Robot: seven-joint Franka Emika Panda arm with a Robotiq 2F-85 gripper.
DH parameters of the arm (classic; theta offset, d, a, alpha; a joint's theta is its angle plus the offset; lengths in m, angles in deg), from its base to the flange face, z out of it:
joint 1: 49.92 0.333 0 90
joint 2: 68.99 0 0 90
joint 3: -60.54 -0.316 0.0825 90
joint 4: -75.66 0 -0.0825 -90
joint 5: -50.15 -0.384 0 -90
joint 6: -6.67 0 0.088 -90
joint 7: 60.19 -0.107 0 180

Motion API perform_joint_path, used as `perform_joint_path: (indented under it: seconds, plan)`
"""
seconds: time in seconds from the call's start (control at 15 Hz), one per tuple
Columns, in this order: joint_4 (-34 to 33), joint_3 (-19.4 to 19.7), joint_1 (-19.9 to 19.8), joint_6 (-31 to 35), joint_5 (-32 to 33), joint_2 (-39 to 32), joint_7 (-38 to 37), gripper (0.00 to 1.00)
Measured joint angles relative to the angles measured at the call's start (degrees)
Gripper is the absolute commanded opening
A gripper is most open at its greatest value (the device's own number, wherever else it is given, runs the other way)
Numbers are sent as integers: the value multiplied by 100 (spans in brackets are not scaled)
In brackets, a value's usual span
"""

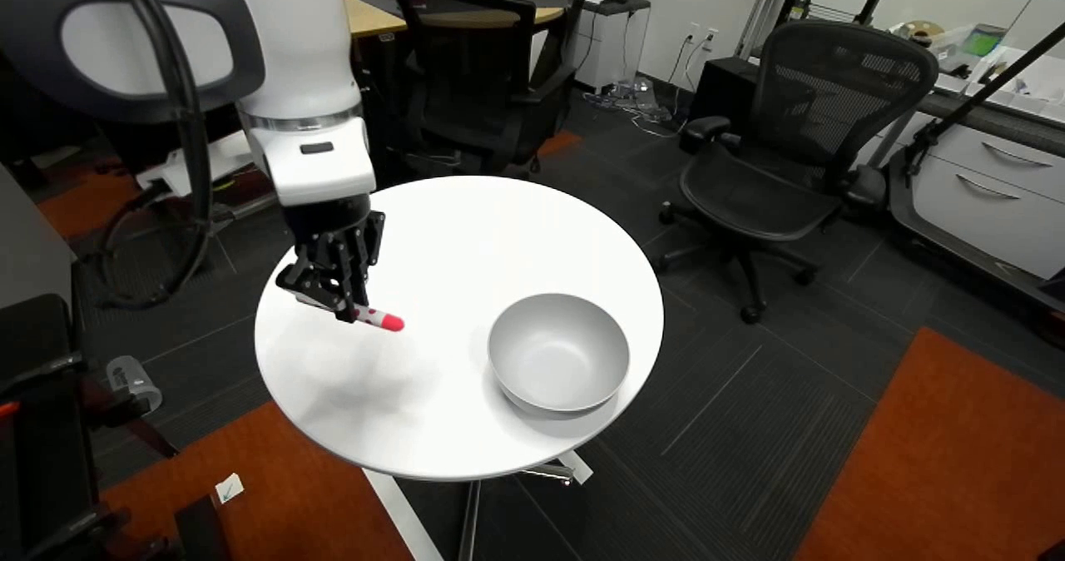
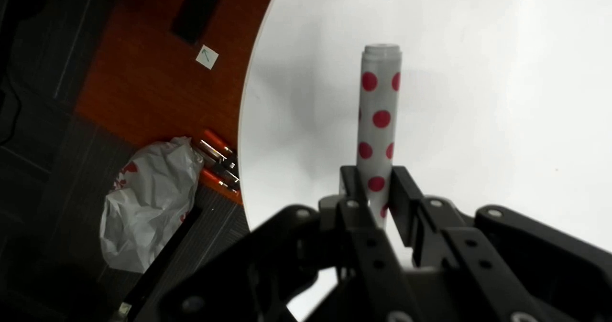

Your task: Take the marker from the white bowl and put it on the table

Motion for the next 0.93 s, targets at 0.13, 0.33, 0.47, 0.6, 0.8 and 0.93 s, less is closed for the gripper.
perform_joint_path:
  seconds: [0.13,0.33,0.47,0.6,0.8,0.93]
  plan:
    - [6,0,0,233,48,-242,-106,5]
    - [-44,1,17,424,48,-605,-174,5]
    - [-127,8,41,450,48,-815,-175,5]
    - [-220,31,85,450,48,-981,-175,5]
    - [-342,59,124,451,47,-1160,-175,5]
    - [-400,81,146,451,46,-1236,-175,45]
